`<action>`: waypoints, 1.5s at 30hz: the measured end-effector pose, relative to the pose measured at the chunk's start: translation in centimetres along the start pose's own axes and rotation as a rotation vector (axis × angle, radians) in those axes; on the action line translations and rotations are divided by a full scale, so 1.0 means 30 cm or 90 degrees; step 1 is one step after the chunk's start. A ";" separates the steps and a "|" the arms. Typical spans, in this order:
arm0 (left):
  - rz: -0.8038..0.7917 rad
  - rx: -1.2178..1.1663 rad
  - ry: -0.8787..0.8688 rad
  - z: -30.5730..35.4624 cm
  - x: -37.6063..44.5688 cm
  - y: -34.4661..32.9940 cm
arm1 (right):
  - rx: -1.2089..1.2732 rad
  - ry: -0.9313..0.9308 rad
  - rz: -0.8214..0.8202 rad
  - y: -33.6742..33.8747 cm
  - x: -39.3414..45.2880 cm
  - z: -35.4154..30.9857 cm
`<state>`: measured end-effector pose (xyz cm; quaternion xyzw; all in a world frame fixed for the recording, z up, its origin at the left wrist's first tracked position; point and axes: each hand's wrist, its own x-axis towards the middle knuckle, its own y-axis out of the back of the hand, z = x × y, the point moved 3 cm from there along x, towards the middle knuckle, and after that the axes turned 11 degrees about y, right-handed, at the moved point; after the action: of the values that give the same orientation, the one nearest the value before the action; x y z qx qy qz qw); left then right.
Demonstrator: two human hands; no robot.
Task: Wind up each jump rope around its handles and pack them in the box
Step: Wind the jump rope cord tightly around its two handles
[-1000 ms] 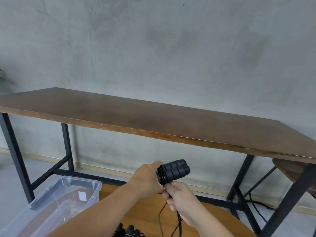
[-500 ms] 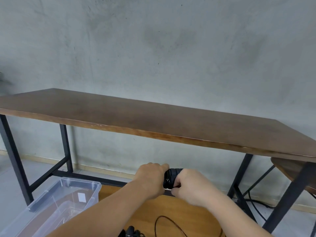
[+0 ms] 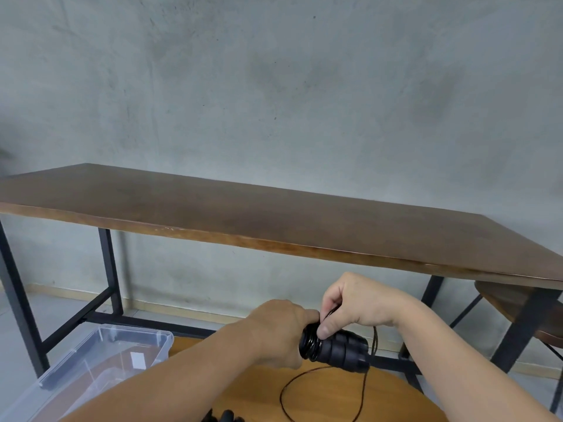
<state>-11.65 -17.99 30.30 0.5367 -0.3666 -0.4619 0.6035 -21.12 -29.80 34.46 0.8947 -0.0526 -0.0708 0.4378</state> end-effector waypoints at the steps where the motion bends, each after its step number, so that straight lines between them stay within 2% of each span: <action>1: -0.006 -0.029 -0.002 0.003 -0.004 0.004 | 0.037 0.003 0.001 -0.002 -0.002 0.012; 9: -0.056 -0.196 -0.006 -0.001 -0.035 -0.002 | 0.284 -0.007 0.037 -0.033 -0.012 0.092; 15: -0.054 -0.311 0.011 -0.006 -0.048 0.020 | 0.486 -0.018 0.060 -0.069 0.006 0.157; 17: -0.059 -0.343 0.018 -0.005 -0.053 0.025 | 0.564 -0.021 0.092 -0.098 0.003 0.180; 20: -0.060 -0.411 0.031 -0.014 -0.047 0.016 | 0.761 -0.028 0.190 -0.169 -0.005 0.207; 25: 0.001 -0.522 0.064 -0.043 -0.010 -0.015 | 0.833 -0.044 0.302 -0.277 0.018 0.165; 28: 0.041 -0.547 0.084 -0.058 0.008 -0.012 | 0.790 -0.058 0.327 -0.315 0.018 0.127; 31: 0.071 -0.492 0.126 -0.079 0.031 -0.020 | 0.680 -0.085 0.339 -0.323 0.007 0.093; 38: 0.135 -0.225 0.176 -0.056 0.050 -0.034 | 0.169 -0.143 0.268 -0.280 -0.019 0.071; 45: 0.162 0.044 0.208 -0.053 0.060 -0.044 | -0.103 -0.132 0.182 -0.220 -0.045 0.023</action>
<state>-9.84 -19.21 28.66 0.5741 -0.3442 -0.2764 0.6895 -22.37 -26.10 28.92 0.8280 -0.2182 -0.1038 0.5059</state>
